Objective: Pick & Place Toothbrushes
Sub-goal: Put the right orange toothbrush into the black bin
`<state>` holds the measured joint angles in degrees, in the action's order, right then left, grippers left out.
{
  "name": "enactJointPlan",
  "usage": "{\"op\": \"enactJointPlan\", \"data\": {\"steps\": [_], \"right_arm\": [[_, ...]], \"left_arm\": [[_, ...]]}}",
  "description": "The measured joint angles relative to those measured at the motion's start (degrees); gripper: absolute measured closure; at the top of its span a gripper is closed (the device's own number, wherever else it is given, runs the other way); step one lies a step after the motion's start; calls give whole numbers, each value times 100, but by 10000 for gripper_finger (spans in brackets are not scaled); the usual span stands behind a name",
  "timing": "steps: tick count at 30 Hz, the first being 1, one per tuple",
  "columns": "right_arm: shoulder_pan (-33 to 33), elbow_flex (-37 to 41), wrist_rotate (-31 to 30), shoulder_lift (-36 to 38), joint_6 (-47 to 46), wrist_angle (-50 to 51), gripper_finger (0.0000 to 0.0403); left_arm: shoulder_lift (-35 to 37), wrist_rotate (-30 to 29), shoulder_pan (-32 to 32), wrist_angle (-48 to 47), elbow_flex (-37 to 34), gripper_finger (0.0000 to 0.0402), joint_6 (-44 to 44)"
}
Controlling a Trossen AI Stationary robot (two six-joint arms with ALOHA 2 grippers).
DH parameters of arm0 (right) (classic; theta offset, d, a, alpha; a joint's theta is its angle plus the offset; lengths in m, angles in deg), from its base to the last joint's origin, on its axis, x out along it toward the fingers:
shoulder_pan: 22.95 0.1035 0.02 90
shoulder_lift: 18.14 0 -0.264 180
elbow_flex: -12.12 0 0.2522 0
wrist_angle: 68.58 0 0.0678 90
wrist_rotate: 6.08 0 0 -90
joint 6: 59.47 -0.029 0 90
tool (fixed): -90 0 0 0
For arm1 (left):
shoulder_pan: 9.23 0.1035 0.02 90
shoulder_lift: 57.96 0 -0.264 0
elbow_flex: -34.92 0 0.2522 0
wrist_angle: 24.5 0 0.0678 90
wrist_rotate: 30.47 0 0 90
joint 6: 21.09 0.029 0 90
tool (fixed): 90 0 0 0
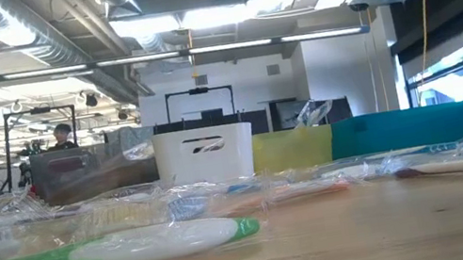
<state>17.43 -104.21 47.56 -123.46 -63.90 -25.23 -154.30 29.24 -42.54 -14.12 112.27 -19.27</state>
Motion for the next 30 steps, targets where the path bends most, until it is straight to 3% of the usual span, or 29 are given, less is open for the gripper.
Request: {"op": "enactJointPlan", "data": {"steps": [3,9,13,16,21,30], "right_arm": [[-3,0,12,2,-136,22,339],[36,-4,155,2,-238,139,264],[90,-4,481,2,-185,427,216],[107,-4,580,4,-329,774,189],[47,-4,556,4,-811,1818,167],[-265,0,553,-8,-2030,3174,187]], "left_arm": [[-2,-67,-49,-31,0,383,173],[-2,-390,-158,-99,0,385,215],[165,-744,-226,-737,14,386,-27],[478,-1104,-228,-1775,111,386,-546],[1103,-1215,-132,-3340,215,386,-1512],[2322,-915,731,-6742,284,386,-3633]]}}
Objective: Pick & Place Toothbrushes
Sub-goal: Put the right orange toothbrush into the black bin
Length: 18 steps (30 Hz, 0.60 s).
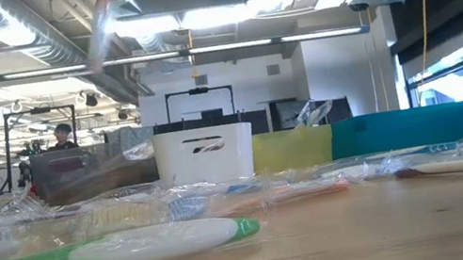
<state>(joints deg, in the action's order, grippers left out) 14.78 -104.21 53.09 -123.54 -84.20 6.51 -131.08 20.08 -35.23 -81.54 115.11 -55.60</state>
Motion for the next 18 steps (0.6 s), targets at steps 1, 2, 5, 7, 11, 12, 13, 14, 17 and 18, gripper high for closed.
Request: {"op": "enactJointPlan", "data": {"steps": [1,2,5,7,11,12,13,14,17,18], "right_arm": [[-18,0,4,-1,-20,10,191],[-36,0,22,-4,-19,1,195],[-68,1,24,-31,-12,-16,205],[-86,2,22,-33,12,-21,210],[-89,2,24,-33,29,-40,219],[-89,2,22,-33,29,-40,221],[-89,2,22,-33,29,-42,223],[-89,2,24,-33,29,-42,225],[-89,2,24,-33,29,-63,229],[-89,2,24,-33,29,-64,231]], "left_arm": [[93,52,153,-335,0,386,-182],[185,77,315,-615,0,386,-330],[385,185,869,-1547,0,386,-799],[440,377,1293,-2092,0,386,-1002],[450,702,2141,-2727,-14,386,-932],[452,770,2343,-2731,-42,386,-814],[452,878,2540,-2713,-69,386,-673],[452,989,2735,-2676,-107,386,-534],[450,1266,3291,-2488,-221,386,-84],[450,1379,3475,-2422,-252,386,65]]}}
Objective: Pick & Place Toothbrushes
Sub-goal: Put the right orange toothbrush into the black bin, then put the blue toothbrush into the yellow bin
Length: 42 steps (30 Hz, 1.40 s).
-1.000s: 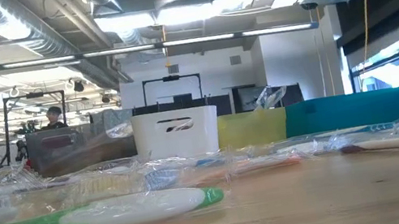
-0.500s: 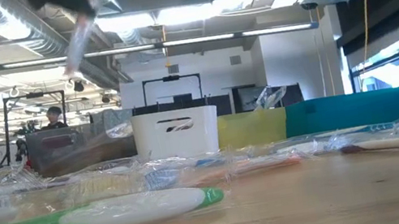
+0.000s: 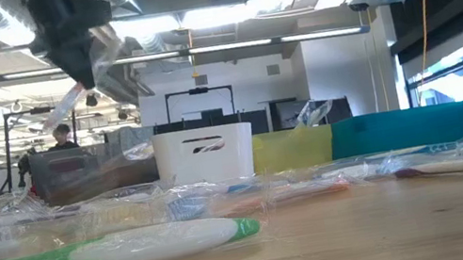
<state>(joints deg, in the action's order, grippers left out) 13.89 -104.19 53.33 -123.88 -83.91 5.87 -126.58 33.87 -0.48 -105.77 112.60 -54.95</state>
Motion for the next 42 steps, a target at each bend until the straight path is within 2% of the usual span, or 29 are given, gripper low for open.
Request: {"op": "enactJointPlan", "data": {"steps": [6,16,26,36,42], "right_arm": [[0,0,2,0,-43,-2,238],[0,2,1,0,-46,-2,225],[0,2,0,-2,-61,-24,213],[0,2,6,-2,-61,-24,231],[-6,8,215,-143,-45,143,221]], "left_arm": [[0,666,860,508,-232,385,602],[-2,1353,1561,1557,-1131,385,1026],[-4,1855,1898,2464,-1870,378,1361],[-4,1920,1917,2537,-2037,325,1200],[-4,1935,1913,2699,-1941,289,1047]]}}
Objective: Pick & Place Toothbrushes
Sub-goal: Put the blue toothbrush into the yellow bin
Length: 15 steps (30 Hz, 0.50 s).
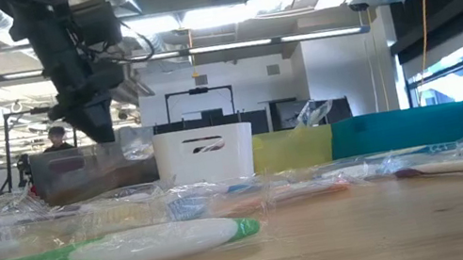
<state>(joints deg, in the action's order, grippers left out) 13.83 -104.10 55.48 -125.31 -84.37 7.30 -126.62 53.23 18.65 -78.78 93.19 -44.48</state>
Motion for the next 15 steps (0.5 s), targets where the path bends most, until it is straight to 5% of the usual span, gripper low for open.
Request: {"op": "enactJointPlan", "data": {"steps": [15], "right_arm": [[-638,1,576,-1184,209,958,156]], "left_arm": [[861,584,-900,757,453,262,-240]]}}
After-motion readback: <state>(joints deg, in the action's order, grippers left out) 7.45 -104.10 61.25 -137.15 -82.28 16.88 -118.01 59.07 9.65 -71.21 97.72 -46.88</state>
